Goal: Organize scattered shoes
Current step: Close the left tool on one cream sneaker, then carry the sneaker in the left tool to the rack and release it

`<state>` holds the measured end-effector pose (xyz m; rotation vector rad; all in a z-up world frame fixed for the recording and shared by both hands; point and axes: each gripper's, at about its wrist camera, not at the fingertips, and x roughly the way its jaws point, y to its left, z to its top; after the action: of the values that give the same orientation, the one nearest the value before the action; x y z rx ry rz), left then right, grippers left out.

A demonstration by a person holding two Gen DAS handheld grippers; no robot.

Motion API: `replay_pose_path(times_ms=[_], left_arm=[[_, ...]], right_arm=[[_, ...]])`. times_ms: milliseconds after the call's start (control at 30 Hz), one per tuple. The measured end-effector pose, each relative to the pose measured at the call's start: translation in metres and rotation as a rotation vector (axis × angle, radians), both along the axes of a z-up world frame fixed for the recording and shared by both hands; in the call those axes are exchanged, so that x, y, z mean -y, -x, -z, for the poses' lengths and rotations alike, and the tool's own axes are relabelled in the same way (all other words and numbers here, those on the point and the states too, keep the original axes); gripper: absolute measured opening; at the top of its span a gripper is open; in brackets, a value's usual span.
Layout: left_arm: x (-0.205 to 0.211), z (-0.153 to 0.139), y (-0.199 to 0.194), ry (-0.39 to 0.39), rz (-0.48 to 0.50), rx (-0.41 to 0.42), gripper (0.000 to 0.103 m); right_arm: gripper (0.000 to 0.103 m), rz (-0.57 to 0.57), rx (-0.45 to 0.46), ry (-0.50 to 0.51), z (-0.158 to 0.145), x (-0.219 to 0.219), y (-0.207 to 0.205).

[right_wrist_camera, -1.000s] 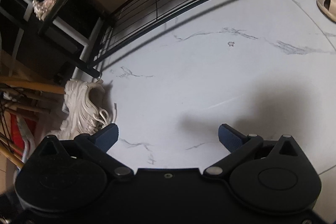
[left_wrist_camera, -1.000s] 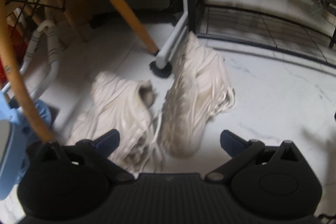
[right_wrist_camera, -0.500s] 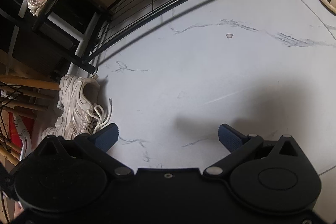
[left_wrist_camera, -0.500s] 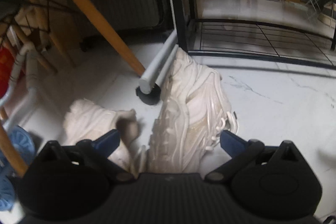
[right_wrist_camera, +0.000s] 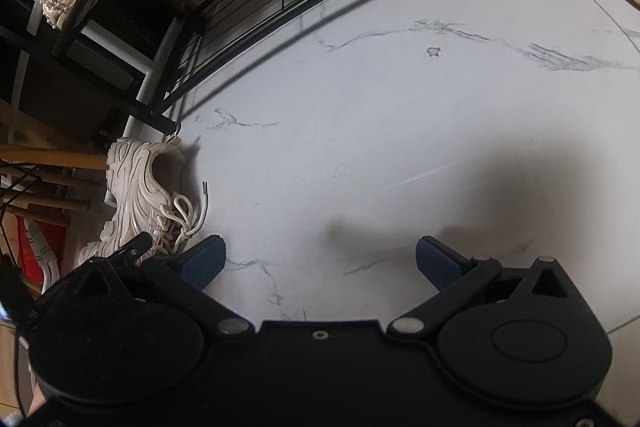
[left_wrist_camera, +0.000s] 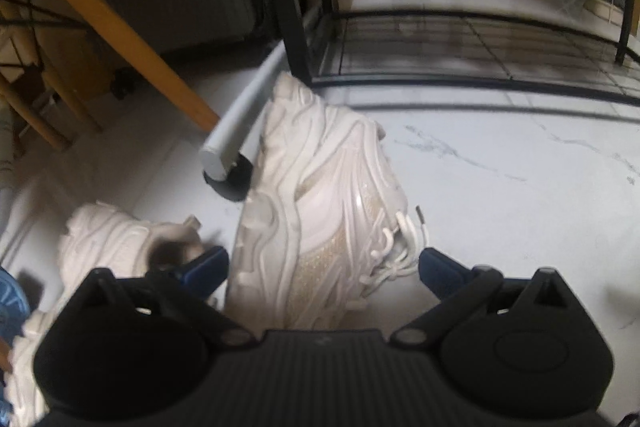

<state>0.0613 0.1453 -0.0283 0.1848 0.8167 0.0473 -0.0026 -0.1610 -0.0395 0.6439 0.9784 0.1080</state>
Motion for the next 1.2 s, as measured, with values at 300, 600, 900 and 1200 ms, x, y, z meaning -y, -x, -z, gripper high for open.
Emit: replay_pose_path(times_ms=[300,600,900,1200], left_arm=[[-0.006,0.022,-0.027,-0.06,-0.012,-0.088,0.093],[-0.009,0.0,-0.02,-0.014,-0.067,-0.05,0.064],[0.023,-0.026,0.005,0.08,-0.023,-0.086,0.055],[0.149,-0.032,0.023,0.19,-0.019,-0.139,0.055]], right_arm=[[0.103,0.001,-0.014,0.007,0.004,0.0,-0.003],[0.103,0.02,-0.001,-0.009,0.002,0.004,-0.003],[0.103,0.11,0.032,-0.07,-0.006,0.022,0.001],[0.103,0.527,0.183,0.187,-0.041,0.072,0.028]])
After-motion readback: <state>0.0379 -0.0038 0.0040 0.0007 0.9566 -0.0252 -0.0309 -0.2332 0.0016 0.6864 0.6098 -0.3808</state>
